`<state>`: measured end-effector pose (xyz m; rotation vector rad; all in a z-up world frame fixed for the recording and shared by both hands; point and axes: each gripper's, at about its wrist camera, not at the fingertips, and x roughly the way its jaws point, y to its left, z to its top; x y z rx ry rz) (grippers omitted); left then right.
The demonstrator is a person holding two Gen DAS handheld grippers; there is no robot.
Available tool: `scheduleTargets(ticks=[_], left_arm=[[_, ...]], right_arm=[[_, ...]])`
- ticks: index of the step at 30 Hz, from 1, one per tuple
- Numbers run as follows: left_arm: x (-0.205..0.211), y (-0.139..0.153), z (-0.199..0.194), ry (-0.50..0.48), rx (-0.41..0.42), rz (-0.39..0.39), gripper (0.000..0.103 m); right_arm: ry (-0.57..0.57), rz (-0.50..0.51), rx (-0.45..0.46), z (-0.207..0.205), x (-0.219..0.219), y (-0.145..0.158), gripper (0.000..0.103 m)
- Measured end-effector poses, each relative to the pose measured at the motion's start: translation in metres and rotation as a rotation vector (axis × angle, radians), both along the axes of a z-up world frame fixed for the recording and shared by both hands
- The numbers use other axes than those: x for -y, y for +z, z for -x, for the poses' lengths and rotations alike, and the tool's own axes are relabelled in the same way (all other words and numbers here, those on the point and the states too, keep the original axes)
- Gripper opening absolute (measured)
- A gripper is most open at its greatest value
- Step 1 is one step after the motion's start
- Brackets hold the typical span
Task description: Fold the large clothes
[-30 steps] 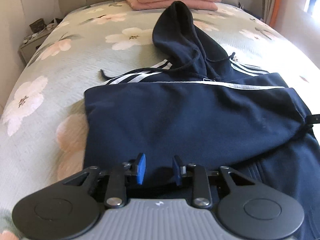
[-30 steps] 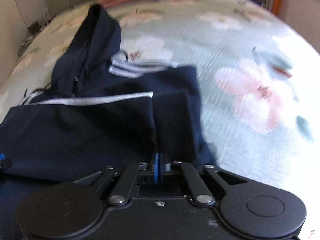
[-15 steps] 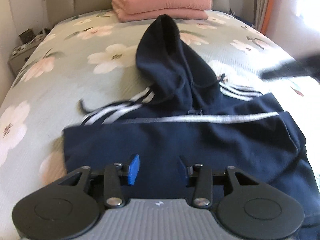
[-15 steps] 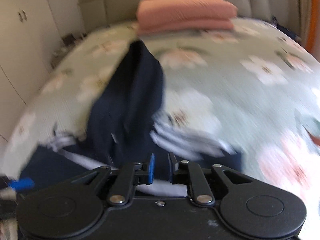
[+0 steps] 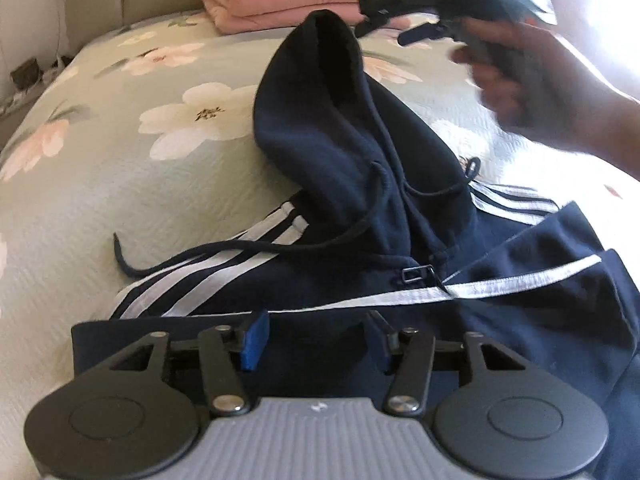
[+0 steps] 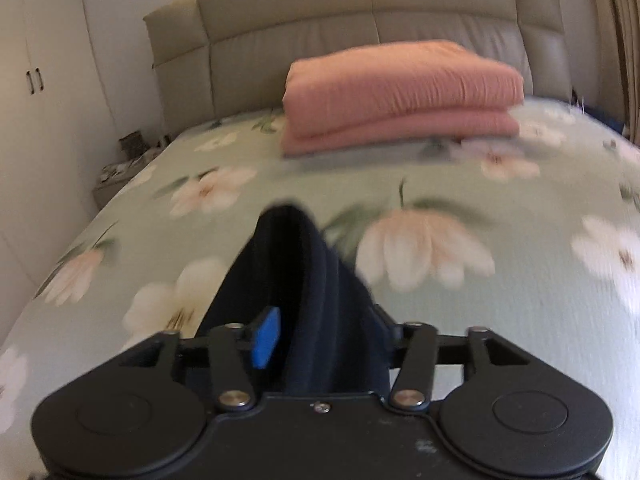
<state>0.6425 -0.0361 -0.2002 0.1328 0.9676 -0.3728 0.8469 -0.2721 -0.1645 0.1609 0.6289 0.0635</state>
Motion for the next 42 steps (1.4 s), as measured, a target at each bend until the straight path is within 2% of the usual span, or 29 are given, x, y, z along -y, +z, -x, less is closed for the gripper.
scheduleTargets(ticks=[3,6,7,8,10,13,15,18,21,23,25,27,30,32,35,38,39,40,42], left_arm=[[-0.008,0.001,0.001,0.007,-0.003,0.011,0.055],[-0.014,0.004,0.002,0.016,-0.002,0.012,0.055],[-0.016,0.005,0.004,0.020,0.001,0.012,0.055],[-0.017,0.007,0.005,0.025,0.004,0.010,0.055],[-0.021,0.011,0.009,0.037,0.017,0.008,0.055],[-0.029,0.023,0.015,0.062,0.039,0.014,0.055],[-0.034,0.034,0.021,0.083,0.062,0.020,0.055],[-0.043,0.055,0.033,0.116,0.095,0.031,0.055],[-0.050,0.075,0.050,0.140,0.120,0.038,0.055],[-0.056,0.085,0.064,0.155,0.123,0.051,0.055],[-0.060,0.091,0.077,0.157,0.113,0.063,0.055],[-0.062,0.092,0.091,0.154,0.093,0.053,0.056],[-0.063,0.086,0.110,0.151,0.054,0.028,0.056],[-0.066,0.081,0.119,0.142,0.024,0.023,0.056],[-0.069,0.077,0.127,0.130,-0.012,0.042,0.056],[-0.068,0.075,0.124,0.135,-0.054,0.121,0.061],[-0.067,0.075,0.121,0.132,-0.081,0.165,0.065],[-0.066,0.074,0.119,0.133,-0.101,0.196,0.066],[-0.061,0.074,0.116,0.133,-0.127,0.239,0.067]], right_arm=[[-0.005,0.013,-0.018,-0.038,-0.006,-0.007,0.069],[-0.032,0.093,-0.070,-0.065,-0.019,-0.019,0.068],[-0.011,0.101,-0.085,-0.071,-0.022,-0.022,0.033],[0.002,0.110,-0.092,-0.073,-0.025,-0.022,0.008],[0.015,0.097,-0.029,-0.059,-0.026,-0.009,0.008],[0.070,0.080,0.102,-0.010,-0.027,0.025,0.008],[0.109,0.065,0.172,0.037,-0.026,0.050,0.008],[0.184,0.094,0.272,0.121,-0.030,0.078,0.008],[0.256,0.103,0.329,0.212,-0.037,0.102,0.008],[0.285,0.123,0.333,0.271,-0.042,0.109,0.008],[0.308,0.100,0.285,0.327,-0.045,0.105,0.009],[0.339,0.094,0.191,0.371,-0.051,0.091,0.010],[0.392,0.128,-0.038,0.422,-0.058,0.049,0.012],[0.380,0.132,-0.184,0.442,-0.049,0.023,0.012],[0.296,0.060,-0.319,0.446,-0.024,0.006,0.013],[0.254,-0.066,-0.363,0.427,-0.003,0.007,0.014],[0.240,-0.104,-0.376,0.419,0.000,0.010,0.015],[0.237,-0.122,-0.387,0.419,0.002,0.011,0.016],[0.268,-0.092,-0.406,0.428,-0.001,0.012,0.016]])
